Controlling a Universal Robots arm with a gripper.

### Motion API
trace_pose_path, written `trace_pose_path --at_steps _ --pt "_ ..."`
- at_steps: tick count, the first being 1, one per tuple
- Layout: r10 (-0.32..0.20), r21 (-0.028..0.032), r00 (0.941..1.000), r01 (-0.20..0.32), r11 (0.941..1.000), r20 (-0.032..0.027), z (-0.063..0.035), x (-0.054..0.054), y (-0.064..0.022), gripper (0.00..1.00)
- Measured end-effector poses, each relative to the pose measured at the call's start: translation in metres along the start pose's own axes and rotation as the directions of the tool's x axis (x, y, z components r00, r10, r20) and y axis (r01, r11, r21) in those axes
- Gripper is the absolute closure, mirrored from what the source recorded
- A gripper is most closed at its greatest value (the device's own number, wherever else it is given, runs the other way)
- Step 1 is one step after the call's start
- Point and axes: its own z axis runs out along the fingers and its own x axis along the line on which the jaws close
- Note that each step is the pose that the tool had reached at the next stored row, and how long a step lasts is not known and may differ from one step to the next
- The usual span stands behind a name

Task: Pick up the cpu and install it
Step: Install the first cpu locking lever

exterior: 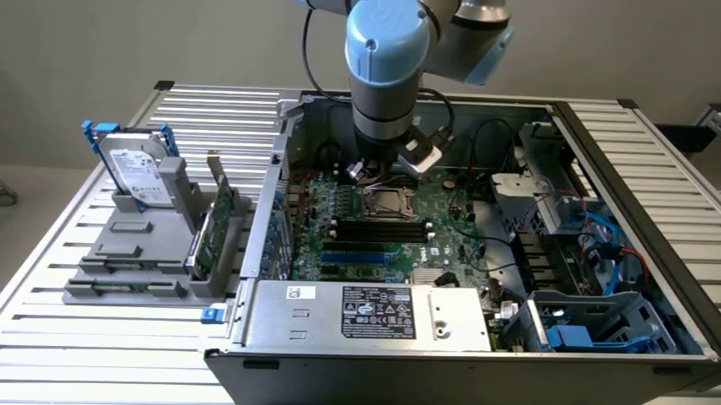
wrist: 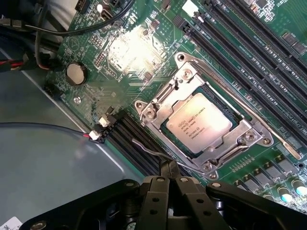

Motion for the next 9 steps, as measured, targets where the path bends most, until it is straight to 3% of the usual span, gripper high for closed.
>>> trace_pose_path --at_steps 6,9 --pt "0.023 -0.003 0.9997 -0.023 0.9997 -0.0014 0.0008 -0.0004 0.0005 0.89" --pt "0.036 -0.0059 0.9993 -0.036 0.9993 -0.0054 0.0018 -0.0006 0.0009 0.89"
